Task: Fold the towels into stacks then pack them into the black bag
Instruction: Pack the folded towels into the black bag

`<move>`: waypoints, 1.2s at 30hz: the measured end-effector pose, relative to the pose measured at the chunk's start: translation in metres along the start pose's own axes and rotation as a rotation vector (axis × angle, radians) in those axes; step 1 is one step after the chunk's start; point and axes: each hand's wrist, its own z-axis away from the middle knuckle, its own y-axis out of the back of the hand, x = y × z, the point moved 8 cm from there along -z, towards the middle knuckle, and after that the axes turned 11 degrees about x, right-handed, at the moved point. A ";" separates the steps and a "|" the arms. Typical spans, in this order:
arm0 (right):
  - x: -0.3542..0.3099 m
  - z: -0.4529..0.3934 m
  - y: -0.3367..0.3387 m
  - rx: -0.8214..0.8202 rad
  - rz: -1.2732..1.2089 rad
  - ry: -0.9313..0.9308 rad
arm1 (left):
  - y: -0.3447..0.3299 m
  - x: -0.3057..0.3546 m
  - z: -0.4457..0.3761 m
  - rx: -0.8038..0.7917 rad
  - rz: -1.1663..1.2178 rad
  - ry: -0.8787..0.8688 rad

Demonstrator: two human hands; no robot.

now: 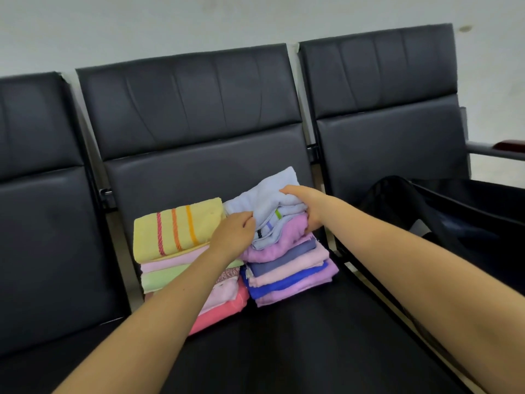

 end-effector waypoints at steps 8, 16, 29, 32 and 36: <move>0.013 0.014 0.001 -0.088 -0.044 0.053 | -0.001 -0.011 0.006 0.020 0.084 0.045; -0.006 0.021 0.002 0.172 0.177 0.411 | 0.002 -0.010 0.013 0.046 0.154 0.028; 0.004 0.026 -0.005 0.081 -0.091 0.335 | -0.001 -0.015 0.021 0.021 0.176 0.018; 0.010 0.027 -0.012 0.013 -0.083 0.227 | -0.005 -0.017 0.020 0.052 0.173 0.017; 0.008 0.032 -0.004 0.105 -0.030 0.217 | -0.008 -0.019 0.019 0.091 0.222 0.033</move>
